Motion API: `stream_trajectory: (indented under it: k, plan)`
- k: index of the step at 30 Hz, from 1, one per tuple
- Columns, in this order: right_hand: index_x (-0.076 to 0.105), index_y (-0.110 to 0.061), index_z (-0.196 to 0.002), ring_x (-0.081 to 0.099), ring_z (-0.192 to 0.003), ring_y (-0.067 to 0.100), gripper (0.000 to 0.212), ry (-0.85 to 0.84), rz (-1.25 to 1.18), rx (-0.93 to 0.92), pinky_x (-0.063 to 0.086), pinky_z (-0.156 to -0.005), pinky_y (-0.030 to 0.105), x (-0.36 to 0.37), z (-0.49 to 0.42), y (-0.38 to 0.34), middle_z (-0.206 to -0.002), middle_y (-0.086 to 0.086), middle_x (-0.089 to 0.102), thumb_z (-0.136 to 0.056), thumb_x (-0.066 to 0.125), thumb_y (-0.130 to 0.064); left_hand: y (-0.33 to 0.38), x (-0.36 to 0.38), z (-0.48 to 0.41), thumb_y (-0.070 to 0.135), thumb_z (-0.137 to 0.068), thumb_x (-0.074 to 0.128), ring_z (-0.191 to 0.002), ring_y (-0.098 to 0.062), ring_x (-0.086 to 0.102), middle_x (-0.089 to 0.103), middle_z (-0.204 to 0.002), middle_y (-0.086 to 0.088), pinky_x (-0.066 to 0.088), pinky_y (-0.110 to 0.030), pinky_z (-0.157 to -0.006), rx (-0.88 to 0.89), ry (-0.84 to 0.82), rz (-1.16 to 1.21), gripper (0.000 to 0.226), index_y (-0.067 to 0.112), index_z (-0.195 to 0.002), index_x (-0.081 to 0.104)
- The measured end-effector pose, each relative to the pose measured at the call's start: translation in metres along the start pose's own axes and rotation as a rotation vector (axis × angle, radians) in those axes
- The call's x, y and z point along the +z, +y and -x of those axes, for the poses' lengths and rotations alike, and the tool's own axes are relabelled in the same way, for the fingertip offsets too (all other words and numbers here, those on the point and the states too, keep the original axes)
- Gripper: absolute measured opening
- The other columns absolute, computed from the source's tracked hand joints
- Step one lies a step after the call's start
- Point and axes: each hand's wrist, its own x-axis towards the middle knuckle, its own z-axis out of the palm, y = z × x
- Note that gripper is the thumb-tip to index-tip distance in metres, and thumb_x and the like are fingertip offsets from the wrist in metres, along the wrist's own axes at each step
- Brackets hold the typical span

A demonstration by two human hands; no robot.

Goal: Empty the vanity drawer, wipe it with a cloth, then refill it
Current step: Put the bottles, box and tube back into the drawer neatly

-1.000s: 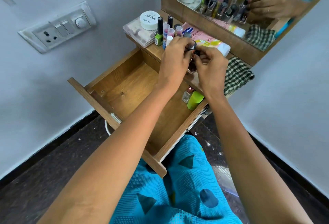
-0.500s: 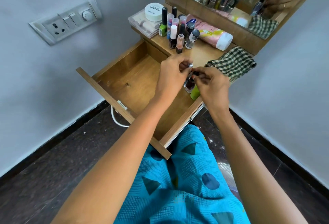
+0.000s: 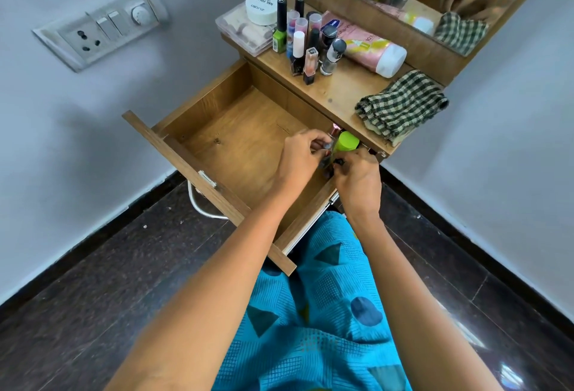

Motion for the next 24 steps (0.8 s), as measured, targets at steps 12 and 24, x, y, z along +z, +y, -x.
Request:
stream_trajectory:
  k: [12, 24]
  plan:
    - [0.061, 0.005, -0.108, 0.047, -0.112, 0.033, 0.027, -0.05, 0.133, 0.141, 0.043, -0.095, 0.039, 0.005, -0.007, -0.02, -0.115, 0.021, 0.057, -0.084, 0.05, 0.005, -0.004, 0.011, -0.004, -0.002, -0.076, 0.068, -0.091, -0.018, 0.062, 0.067, -0.103, -0.011, 0.049, -0.022, -0.086, -0.01, -0.047, 0.0, 0.023, 0.003, -0.098, 0.068]
    - [0.06, 0.003, -0.112, 0.047, -0.115, 0.033, 0.027, -0.077, 0.171, 0.162, 0.039, -0.101, 0.04, 0.002, -0.007, -0.02, -0.119, 0.02, 0.057, -0.086, 0.05, 0.001, -0.011, 0.012, -0.005, -0.006, -0.077, 0.065, -0.095, -0.022, 0.064, 0.066, -0.107, -0.012, 0.051, -0.031, -0.09, -0.03, -0.066, -0.038, 0.029, 0.005, -0.103, 0.066]
